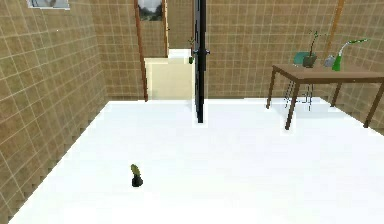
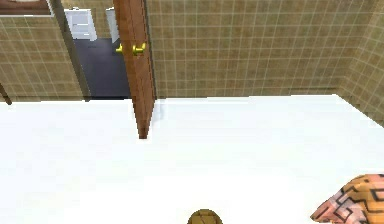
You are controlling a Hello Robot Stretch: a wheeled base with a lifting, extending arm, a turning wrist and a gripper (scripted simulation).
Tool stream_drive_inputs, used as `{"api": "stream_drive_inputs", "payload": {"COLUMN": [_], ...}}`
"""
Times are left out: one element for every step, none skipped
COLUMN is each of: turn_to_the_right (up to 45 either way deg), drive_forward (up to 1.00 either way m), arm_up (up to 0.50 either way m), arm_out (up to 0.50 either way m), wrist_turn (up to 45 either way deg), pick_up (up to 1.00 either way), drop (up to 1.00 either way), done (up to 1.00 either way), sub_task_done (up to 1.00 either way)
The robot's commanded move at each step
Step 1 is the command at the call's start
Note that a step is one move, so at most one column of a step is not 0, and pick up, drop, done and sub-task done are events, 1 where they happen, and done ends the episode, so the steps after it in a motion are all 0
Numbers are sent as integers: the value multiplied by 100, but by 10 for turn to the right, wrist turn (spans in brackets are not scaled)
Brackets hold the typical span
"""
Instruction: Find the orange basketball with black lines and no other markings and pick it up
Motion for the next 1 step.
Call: {"api": "stream_drive_inputs", "payload": {"turn_to_the_right": [0], "drive_forward": [0], "arm_up": [10], "arm_out": [0], "wrist_turn": [0], "pick_up": [0], "drop": [0], "done": [0], "sub_task_done": [0]}}
